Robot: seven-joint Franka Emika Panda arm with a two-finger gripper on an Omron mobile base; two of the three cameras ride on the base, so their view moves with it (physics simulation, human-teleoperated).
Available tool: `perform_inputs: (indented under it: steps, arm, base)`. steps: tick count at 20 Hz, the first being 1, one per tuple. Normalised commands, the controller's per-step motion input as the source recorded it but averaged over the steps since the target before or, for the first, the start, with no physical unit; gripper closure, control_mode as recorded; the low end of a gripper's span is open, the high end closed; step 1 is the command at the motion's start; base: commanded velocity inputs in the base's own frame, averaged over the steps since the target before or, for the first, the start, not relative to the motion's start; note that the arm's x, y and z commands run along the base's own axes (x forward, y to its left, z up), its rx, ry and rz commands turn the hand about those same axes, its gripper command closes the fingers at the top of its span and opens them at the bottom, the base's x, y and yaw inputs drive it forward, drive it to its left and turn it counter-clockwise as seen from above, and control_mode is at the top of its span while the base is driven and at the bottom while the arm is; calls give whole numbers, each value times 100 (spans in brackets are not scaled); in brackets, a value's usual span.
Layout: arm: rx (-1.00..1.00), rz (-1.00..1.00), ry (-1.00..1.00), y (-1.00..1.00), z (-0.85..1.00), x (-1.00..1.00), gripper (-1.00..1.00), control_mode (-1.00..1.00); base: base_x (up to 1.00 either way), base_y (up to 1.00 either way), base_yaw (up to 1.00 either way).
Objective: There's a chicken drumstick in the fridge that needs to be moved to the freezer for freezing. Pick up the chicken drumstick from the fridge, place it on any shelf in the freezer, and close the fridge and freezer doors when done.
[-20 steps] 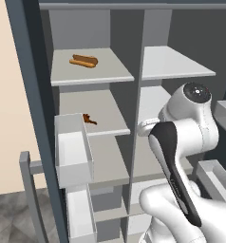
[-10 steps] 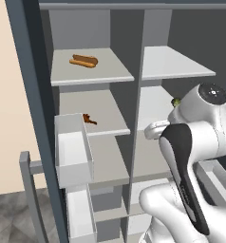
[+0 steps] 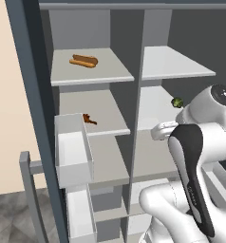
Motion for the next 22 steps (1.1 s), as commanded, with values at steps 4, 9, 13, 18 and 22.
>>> perform_inputs:
  steps: [4, 9, 13, 18, 22]
  arm:
    - [0, 0, 0, 0, 0, -4, -100, 100]
    - [0, 0, 0, 0, 0, 0, -100, 100]
    - [0, 0, 0, 0, 0, 0, -100, 100]
    - [0, 0, 0, 0, 0, 0, -100, 100]
    - [0, 0, 0, 0, 0, 0, -100, 100]
  base:
    - [-34, -3, 0]
    - [-44, 17, 0]
    - [-23, 35, 0]
    - [-13, 18, 0]
    - [-46, -4, 0]
